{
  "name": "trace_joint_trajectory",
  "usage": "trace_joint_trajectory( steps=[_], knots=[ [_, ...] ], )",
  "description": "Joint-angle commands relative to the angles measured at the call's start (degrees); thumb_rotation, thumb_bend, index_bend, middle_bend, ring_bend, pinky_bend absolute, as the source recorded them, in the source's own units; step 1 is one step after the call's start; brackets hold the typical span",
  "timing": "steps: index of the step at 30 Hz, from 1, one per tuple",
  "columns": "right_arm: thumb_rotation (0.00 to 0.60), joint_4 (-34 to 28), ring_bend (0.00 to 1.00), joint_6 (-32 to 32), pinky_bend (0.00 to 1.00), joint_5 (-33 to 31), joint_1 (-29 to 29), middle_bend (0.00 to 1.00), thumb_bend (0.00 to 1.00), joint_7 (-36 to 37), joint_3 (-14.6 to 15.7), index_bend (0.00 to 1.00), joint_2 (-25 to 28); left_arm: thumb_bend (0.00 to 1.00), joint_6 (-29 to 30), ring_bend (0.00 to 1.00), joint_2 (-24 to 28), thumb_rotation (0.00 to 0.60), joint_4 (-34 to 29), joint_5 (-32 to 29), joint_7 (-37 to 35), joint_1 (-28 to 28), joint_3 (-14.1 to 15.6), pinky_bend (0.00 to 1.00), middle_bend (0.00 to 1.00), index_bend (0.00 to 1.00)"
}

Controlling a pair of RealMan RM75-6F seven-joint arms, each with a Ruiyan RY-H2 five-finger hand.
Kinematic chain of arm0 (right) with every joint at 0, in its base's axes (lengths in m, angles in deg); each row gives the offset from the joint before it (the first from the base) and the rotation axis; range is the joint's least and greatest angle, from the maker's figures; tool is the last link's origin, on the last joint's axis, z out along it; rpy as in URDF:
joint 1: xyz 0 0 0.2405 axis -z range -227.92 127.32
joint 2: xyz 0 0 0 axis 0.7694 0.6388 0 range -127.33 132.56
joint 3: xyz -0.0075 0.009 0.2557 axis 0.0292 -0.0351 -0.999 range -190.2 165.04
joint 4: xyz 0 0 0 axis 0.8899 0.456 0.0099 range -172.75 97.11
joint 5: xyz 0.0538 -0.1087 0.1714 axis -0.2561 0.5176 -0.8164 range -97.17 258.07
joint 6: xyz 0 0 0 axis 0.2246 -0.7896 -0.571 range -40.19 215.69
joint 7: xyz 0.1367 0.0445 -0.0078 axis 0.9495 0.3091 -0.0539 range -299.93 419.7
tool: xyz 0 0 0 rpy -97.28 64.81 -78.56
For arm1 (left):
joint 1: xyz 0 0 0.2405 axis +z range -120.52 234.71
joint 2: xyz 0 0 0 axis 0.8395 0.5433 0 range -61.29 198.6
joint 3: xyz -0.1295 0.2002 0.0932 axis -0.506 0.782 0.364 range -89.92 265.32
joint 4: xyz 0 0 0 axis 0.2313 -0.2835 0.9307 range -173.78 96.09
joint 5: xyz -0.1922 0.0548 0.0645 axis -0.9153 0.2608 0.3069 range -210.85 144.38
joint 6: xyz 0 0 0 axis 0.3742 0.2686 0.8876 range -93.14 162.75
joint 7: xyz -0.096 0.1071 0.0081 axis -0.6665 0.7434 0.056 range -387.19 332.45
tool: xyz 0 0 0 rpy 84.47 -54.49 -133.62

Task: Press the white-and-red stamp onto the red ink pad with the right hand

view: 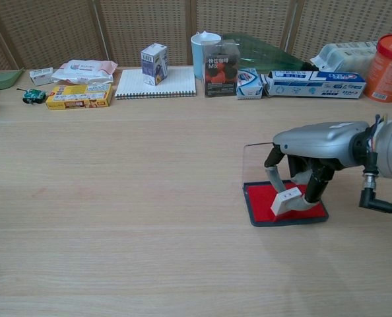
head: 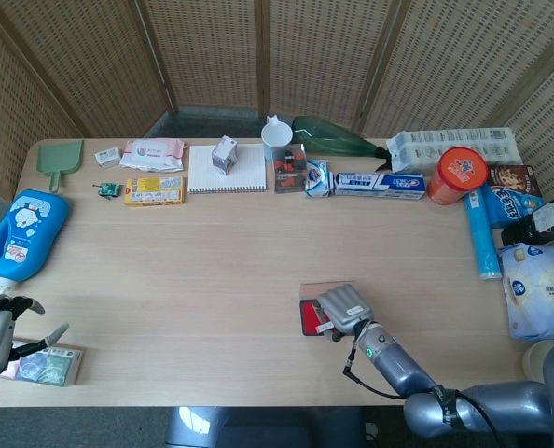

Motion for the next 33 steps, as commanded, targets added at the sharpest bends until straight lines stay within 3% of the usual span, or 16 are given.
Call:
trace_joint_trajectory(
  steps=[1, 19, 33],
  knots=[
    [0.6, -0.5, 1.0, -0.3, 1.0, 0.1, 0.0, 1.0, 0.43, -0.1, -0.1, 0.72, 0.4, 0.12, 0.0, 0.32, -0.1, 0.185, 0.2, 0.0, -0.2, 0.0, 0.0, 0.18, 0.41, 0.44],
    [0.6, -6.7, 1.0, -3.8, 1.0, 0.8, 1.3, 1.0, 0.43, 0.3, -1.6, 0.72, 9.2, 0.12, 0.9, 0.32, 0.2, 0.185, 0.1, 0.3, -0.5, 0.4, -0.1, 0.18, 0.41, 0.44],
    [0.599, -4.3, 1.0, -1.2, 1.0, 0.9, 3.9, 1.0, 0.42, 3.1, 0.4, 0.72, 12.7, 0.12, 2.0, 0.32, 2.2, 0.185, -2.3, 1.4, 1.4, -0.2, -1.0, 0.18, 0.41, 0.44]
  ],
)
